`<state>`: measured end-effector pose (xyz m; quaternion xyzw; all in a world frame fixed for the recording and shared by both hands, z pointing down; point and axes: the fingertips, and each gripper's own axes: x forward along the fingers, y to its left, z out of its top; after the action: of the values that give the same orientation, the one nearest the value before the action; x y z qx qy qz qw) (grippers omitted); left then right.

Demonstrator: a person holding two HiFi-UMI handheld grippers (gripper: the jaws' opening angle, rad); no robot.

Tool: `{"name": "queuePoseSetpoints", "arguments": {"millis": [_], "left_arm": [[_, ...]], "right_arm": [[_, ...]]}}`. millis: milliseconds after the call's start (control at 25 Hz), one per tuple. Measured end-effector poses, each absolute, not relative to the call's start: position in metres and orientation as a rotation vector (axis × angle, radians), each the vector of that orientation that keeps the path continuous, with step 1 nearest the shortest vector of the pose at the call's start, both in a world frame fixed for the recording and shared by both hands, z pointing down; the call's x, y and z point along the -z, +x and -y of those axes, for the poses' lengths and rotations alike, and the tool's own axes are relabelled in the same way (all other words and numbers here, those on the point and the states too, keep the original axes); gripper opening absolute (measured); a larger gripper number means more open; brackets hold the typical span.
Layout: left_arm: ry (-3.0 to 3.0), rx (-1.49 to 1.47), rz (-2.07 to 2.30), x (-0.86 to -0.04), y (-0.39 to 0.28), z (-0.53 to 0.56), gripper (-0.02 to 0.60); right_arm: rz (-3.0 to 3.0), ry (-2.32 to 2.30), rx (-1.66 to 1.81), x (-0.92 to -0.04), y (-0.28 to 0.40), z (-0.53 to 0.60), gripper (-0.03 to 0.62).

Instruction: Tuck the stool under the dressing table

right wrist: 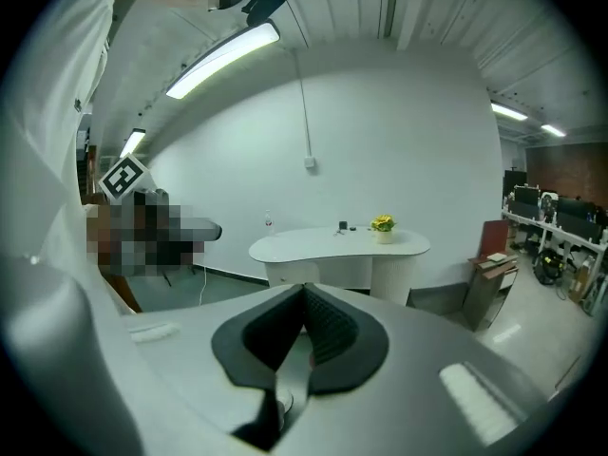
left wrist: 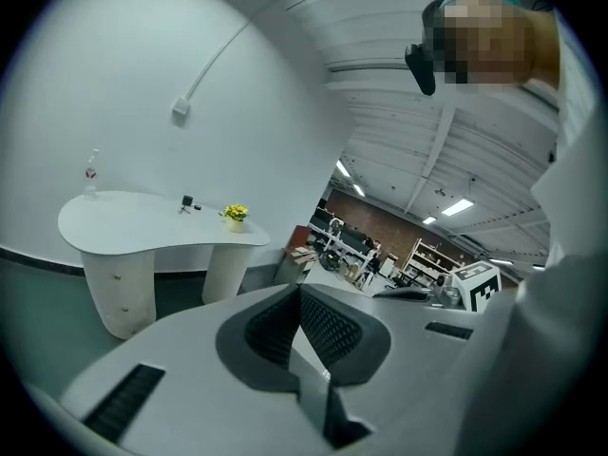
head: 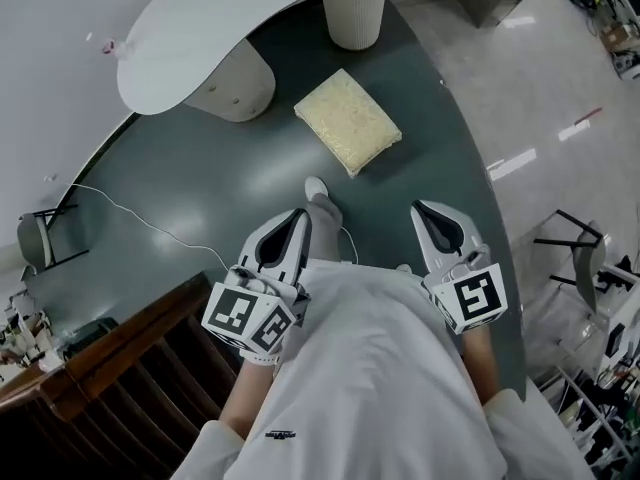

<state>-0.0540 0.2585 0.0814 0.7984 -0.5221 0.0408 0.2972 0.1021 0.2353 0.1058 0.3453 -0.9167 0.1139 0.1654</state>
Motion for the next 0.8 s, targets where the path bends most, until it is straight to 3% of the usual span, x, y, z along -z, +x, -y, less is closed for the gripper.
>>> {"name": "queuePoseSetpoints", "arguments": {"millis": [440, 800], "left_arm": [[2.234, -0.112, 1.277, -0.072, -0.162, -0.121, 0.011], [2.217, -0.176, 1.225, -0.092, -0.149, -0.069, 0.011]], "right_arm": [[2.529, 1.151, -0.298, -0.086, 0.005, -0.118, 0.011], [2.497, 1.179, -0.399, -0.109, 0.018, -0.082, 0.011]]}}
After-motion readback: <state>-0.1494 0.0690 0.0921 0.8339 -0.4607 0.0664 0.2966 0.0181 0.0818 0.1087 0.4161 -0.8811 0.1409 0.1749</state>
